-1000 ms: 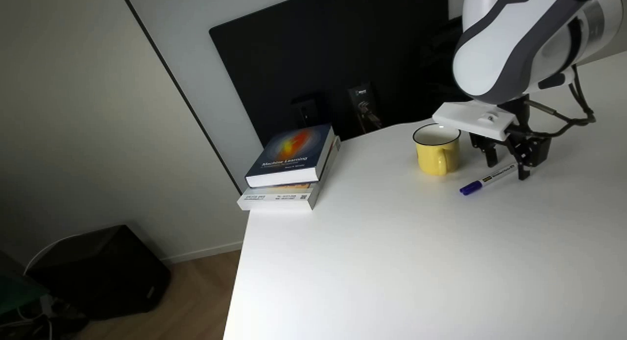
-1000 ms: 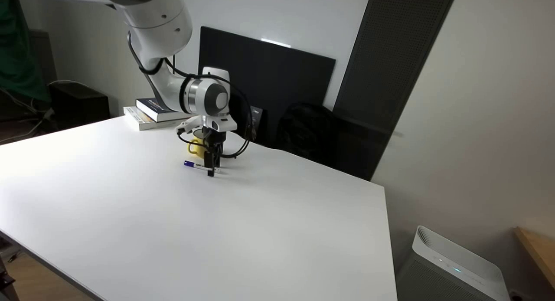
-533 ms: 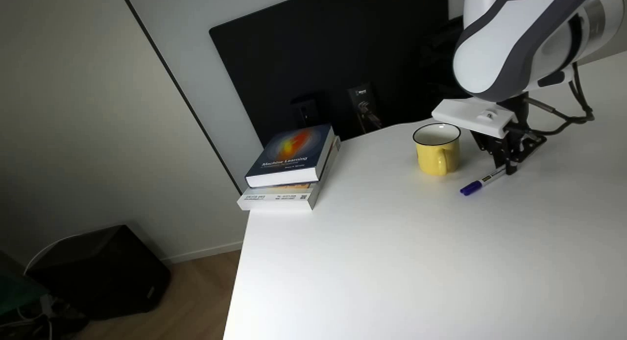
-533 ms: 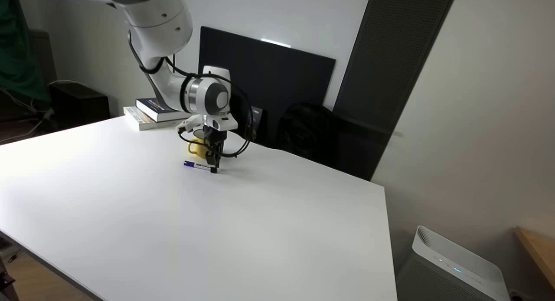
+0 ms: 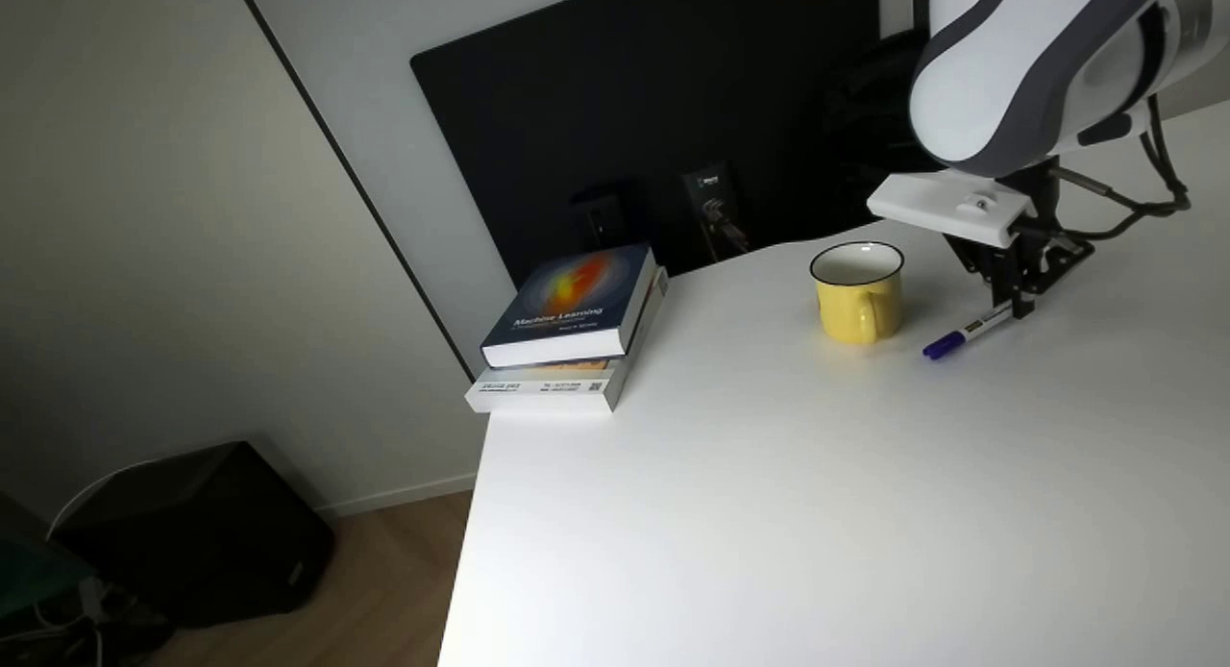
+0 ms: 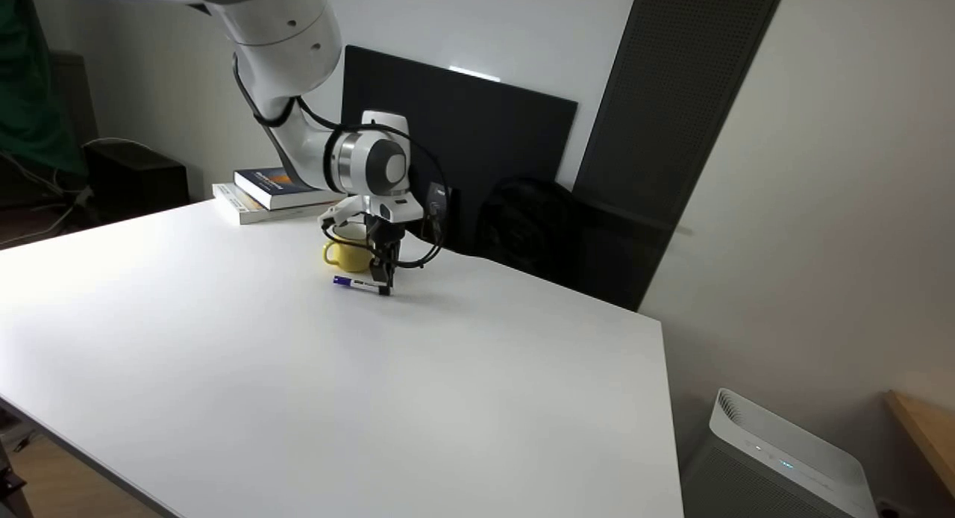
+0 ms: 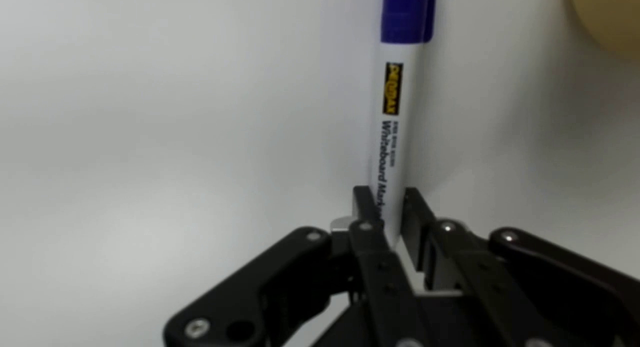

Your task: Put the blue marker inside the yellow mug

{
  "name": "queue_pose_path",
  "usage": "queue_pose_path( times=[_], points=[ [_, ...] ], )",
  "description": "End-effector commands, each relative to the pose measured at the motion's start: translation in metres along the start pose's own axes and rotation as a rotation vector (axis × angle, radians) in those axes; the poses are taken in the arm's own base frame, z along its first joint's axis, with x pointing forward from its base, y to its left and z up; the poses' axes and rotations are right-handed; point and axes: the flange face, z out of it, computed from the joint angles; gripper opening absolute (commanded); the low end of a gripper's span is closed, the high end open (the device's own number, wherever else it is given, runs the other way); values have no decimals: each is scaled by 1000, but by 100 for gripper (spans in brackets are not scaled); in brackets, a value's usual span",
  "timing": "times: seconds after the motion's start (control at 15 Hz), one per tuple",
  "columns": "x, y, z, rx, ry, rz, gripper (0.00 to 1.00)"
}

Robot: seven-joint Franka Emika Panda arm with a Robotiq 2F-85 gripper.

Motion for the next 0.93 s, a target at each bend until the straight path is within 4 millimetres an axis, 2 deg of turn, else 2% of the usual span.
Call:
queue_pose_path(
  times=[0.0, 0.2, 0.47, 0.87],
  points=[
    [18, -11, -19, 12, 45, 26, 4],
    [29, -21, -37, 30, 84, 9, 4],
    [33, -37, -66, 65, 186, -54, 4],
    [20, -58, -105, 112, 311, -153, 4]
  ],
)
